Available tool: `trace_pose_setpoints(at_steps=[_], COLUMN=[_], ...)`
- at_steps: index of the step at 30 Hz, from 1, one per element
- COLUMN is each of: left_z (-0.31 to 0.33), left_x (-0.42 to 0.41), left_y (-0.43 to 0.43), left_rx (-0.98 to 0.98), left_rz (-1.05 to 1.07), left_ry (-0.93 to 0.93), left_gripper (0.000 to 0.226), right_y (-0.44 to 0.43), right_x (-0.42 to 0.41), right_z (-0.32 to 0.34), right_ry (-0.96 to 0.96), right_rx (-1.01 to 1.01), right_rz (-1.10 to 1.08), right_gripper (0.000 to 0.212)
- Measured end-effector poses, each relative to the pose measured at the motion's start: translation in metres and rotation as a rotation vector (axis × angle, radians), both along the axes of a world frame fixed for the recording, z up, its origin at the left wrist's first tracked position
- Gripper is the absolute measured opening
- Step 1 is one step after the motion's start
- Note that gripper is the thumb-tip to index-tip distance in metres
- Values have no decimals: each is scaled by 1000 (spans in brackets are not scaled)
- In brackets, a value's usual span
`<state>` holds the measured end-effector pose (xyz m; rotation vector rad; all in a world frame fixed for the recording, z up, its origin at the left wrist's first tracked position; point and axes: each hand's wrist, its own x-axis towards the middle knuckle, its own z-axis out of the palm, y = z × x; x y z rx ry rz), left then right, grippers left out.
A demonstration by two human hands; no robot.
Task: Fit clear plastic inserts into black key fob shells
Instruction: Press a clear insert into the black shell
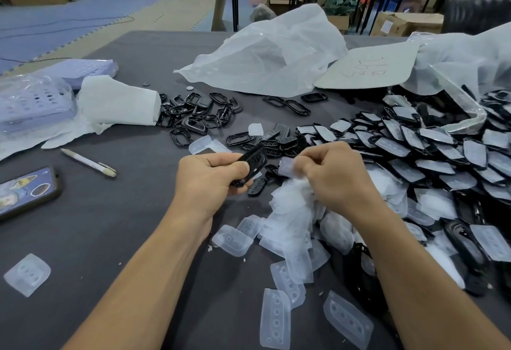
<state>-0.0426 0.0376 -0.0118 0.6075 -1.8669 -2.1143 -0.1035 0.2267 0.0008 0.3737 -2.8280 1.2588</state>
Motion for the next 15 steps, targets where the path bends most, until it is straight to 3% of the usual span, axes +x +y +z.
trace_pose_setpoints(at_steps=[6, 10, 15], left_z=[6, 13, 10], left_x=[2, 4, 2], left_y=[7, 7, 6], left_rx=[151, 425, 341], left_rz=[-43, -219, -115], left_ry=[-14, 26, -4], left_gripper=[15, 29, 14], right_y=[-7, -14, -16], right_x=[5, 9, 9], right_z=[6, 6, 6], right_ry=[-82, -113, -121], right_rx=[-530, -618, -688], right_rz=[-22, 37, 30], right_gripper=[25, 21, 22])
